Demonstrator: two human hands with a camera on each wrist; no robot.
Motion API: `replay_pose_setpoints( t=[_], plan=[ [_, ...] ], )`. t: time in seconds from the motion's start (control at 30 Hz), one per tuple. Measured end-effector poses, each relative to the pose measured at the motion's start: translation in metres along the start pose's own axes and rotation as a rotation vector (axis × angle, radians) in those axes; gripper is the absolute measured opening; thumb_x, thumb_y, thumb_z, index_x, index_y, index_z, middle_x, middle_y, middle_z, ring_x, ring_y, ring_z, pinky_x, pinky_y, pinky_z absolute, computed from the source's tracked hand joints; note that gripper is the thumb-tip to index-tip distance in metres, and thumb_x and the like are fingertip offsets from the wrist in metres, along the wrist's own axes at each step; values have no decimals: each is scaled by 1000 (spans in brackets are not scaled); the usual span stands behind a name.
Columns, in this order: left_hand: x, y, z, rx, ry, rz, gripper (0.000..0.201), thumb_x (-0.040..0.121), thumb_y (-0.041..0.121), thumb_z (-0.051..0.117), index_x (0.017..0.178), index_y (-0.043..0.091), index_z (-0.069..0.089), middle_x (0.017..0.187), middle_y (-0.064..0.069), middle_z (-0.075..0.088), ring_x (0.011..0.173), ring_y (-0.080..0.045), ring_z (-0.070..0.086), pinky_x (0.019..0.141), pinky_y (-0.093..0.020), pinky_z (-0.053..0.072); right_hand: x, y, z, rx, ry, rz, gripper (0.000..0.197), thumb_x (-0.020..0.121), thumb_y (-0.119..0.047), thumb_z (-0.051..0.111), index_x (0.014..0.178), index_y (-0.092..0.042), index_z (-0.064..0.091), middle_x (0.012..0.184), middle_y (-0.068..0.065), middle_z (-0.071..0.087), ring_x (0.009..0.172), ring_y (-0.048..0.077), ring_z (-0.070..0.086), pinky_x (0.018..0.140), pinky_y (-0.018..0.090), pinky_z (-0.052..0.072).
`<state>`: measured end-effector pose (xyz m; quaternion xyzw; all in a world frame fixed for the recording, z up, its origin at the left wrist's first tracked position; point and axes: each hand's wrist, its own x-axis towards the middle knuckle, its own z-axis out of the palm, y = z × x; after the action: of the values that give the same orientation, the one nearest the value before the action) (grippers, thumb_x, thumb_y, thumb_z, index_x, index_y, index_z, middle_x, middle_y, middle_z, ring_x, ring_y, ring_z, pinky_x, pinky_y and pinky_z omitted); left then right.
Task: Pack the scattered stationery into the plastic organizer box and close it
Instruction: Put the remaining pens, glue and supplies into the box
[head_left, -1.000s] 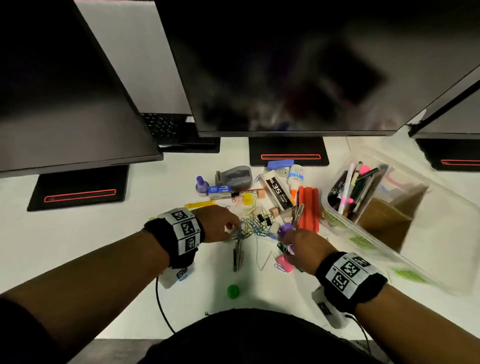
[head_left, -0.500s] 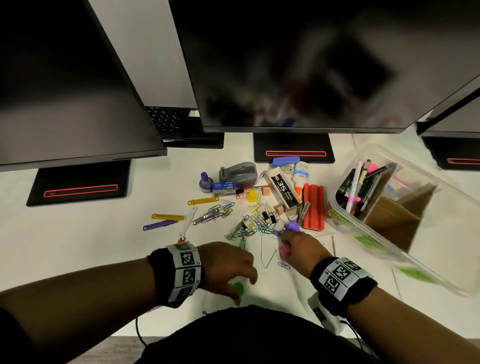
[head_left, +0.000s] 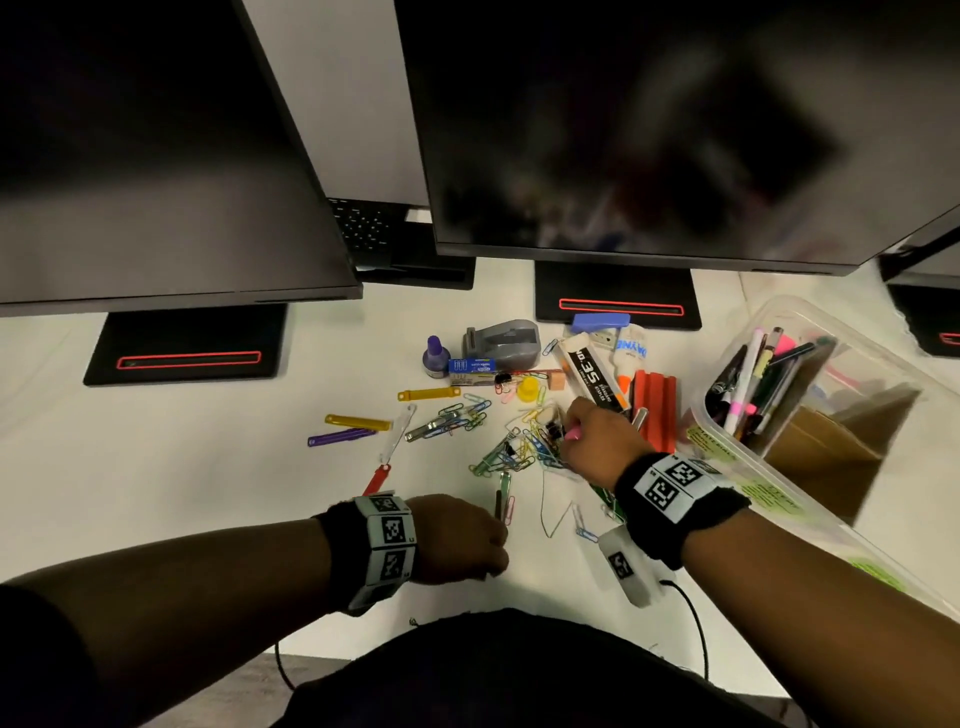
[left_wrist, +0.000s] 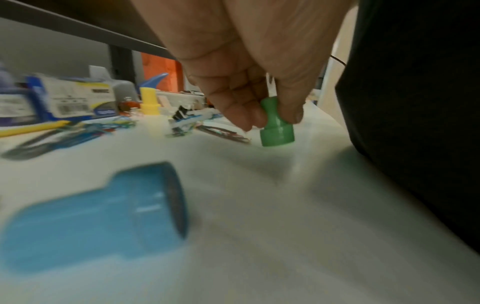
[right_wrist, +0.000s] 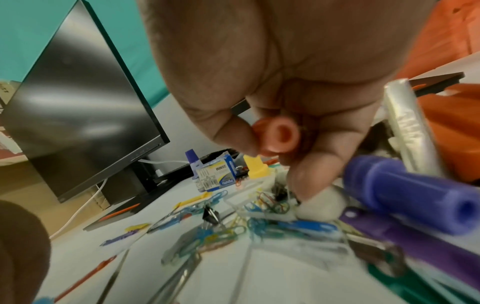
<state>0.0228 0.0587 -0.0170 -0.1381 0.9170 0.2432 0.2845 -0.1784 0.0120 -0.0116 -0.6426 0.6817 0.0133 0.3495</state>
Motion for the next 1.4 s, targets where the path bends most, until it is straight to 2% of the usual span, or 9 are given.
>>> replay_pose_setpoints(
  t=[0.17,0.4,0.5,0.6,0.73,0.87,1.17,1.3,1.4],
  plan=[
    [-38,-25,0,-215,180,-278,37,93,11,44,128,19,50,133,-5,45,117,-25,51,97,-32,42,28,-20,-2,39,107,-35,28,77,4,50,69,-21,41,96,8,51,91,27,54,73,23,33],
    [-92,-61,15,-239,235,-538,44,83,37,28,99,20,64,105,2,69,101,-20,61,90,-33,48,46,-42,5,-72,149,-48,38,88,-23,59,125,-22,50,128,14,46,109,33,57,97,34,44],
    [-97,-61,24,-191,214,-540,31,90,46,40,99,23,58,97,2,69,95,-21,63,84,-31,49,48,-43,11,-153,113,-63,29,91,-20,55,120,-19,56,124,16,54,106,31,59,97,34,45],
    [-88,-56,28,-169,64,-491,56,83,64,49,124,27,43,110,-2,64,103,-23,59,91,-35,47,44,-44,12,-176,122,-77,27,92,-17,53,118,-15,59,117,17,62,106,30,59,95,33,45],
    [-70,-56,32,-127,-43,-399,61,85,52,57,135,25,34,124,-6,57,115,-27,54,100,-41,45,37,-41,4,-20,200,5,26,92,-20,55,114,-8,60,113,19,64,104,34,60,89,34,46],
    [-57,-59,32,-160,48,-390,28,92,42,47,112,23,51,111,-6,64,106,-29,61,92,-39,50,18,-31,-9,193,269,60,21,90,-22,59,108,-10,62,101,13,68,93,29,62,79,28,45],
    [-27,-42,-62,-437,424,-384,24,93,40,48,103,18,48,93,-1,61,83,-20,56,75,-28,44,-56,21,-63,417,444,114,18,88,-15,62,73,-23,57,75,8,69,61,23,67,63,30,60],
    [10,-7,-131,-466,593,-305,22,92,34,53,108,18,51,85,6,55,74,-12,50,68,-23,38,-87,61,-92,403,642,221,17,86,-15,63,72,-24,59,77,9,70,72,28,68,80,44,56],
    [52,20,-163,-471,675,-258,29,87,36,60,108,16,57,91,2,59,83,-17,54,74,-25,43,-103,85,-107,276,692,309,7,86,-10,59,86,-9,66,87,19,70,84,31,65,80,22,43]
  ],
)
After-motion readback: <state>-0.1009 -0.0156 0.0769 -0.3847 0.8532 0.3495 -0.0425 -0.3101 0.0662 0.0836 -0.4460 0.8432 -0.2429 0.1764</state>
